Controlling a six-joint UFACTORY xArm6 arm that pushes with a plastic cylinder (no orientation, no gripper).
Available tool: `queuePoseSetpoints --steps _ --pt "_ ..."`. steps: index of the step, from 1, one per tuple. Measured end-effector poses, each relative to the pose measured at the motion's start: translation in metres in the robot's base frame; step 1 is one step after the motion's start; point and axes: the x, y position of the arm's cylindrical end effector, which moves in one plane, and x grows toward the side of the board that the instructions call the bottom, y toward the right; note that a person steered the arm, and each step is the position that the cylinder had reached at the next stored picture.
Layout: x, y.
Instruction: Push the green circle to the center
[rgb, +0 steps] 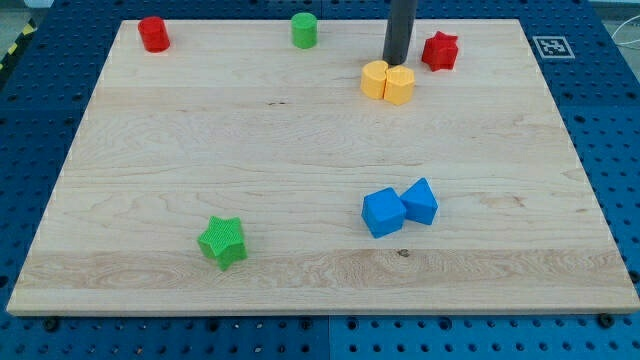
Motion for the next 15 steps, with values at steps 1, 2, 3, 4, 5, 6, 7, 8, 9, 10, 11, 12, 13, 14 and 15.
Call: queuePoseSetpoints --steps 1,2,3,4,5,6,7,8,9,10,11,12,13,14,15 --pt "-0.021 -0.008" --pt "-0.039 -0.017" --pt "-0.055 -0.035" --pt "-0.066 -0.055" --pt "-0.067 -0.067" --pt "-0.072 -0.072" --pt "-0.081 -0.077" --pt "-0.079 -0.091" --pt "-0.079 -0.104" --pt "-0.079 -0.115" --pt "-0.079 -0.126" --pt "-0.079 -0.138" --pt "-0.075 -0.143" --pt "-0.06 -0.128" --pt "-0.051 -0.115"
